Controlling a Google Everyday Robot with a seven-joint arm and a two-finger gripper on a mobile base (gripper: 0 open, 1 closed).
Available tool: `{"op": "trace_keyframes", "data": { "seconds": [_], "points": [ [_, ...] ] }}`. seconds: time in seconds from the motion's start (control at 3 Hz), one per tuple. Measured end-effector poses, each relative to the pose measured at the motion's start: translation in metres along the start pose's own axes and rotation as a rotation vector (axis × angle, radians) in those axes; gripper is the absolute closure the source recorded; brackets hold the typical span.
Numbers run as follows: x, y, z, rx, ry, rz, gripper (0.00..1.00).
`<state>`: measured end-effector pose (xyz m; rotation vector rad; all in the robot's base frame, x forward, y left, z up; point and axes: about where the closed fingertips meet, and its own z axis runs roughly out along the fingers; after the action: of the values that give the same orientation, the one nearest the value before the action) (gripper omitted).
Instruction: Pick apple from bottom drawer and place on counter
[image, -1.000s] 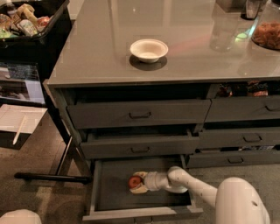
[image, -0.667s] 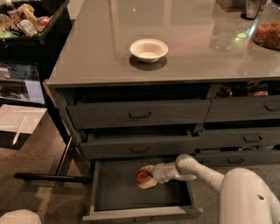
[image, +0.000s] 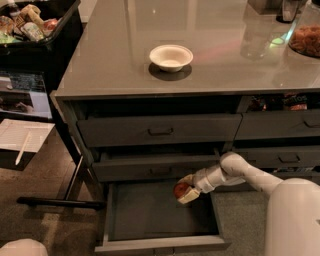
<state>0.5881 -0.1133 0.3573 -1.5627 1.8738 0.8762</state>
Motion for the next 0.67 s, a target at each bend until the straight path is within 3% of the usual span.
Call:
{"op": "trace_keyframes", "data": {
  "seconds": [0.67],
  "points": [
    [0.0052, 0.0050, 0.0004, -0.022, -0.023, 0.009, 1.00]
  ]
}}
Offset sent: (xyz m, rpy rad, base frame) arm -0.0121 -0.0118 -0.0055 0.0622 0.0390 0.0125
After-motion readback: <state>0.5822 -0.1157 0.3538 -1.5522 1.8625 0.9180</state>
